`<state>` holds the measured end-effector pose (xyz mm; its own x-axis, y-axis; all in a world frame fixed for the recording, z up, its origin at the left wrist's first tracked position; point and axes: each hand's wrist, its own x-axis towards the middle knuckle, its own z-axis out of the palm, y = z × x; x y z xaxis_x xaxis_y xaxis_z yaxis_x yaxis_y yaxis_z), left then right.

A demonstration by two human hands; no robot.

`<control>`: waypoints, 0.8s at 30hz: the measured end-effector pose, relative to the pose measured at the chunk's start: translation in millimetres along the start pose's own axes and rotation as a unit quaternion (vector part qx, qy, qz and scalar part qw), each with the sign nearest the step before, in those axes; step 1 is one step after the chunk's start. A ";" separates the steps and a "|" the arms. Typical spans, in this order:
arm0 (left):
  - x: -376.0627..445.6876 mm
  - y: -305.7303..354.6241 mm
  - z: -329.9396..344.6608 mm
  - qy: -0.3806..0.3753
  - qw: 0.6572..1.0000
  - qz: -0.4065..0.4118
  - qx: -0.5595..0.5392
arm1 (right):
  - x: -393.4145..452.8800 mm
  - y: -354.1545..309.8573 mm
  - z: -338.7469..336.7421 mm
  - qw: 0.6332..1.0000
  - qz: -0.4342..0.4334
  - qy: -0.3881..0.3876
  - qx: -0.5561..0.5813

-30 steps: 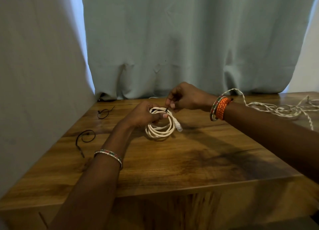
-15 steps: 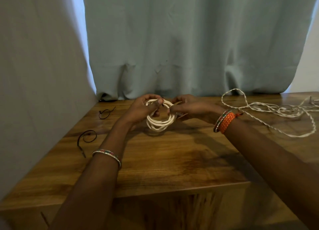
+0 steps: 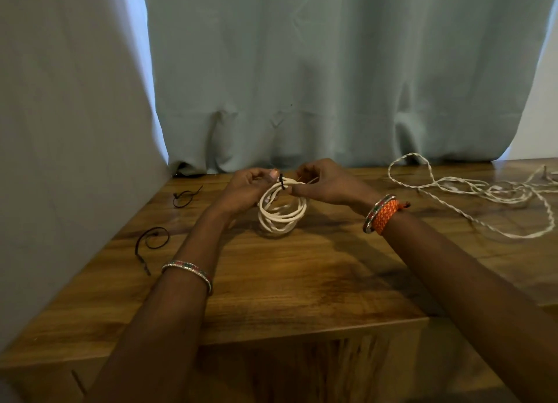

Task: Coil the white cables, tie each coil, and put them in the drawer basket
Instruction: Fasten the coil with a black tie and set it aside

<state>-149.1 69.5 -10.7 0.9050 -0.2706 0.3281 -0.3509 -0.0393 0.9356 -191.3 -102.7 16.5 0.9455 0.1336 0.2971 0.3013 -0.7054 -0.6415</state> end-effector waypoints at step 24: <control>3.2 0.8 -6.4 0.094 0.993 0.040 0.063 | 15.1 -7.9 9.9 0.967 -0.082 -0.137 -0.197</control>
<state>-144.9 74.7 -8.1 0.8982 -0.0934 0.4294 -0.4391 -0.1478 0.8862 -178.1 -88.2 19.1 0.9023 0.4081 0.1392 0.4310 -0.8620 -0.2669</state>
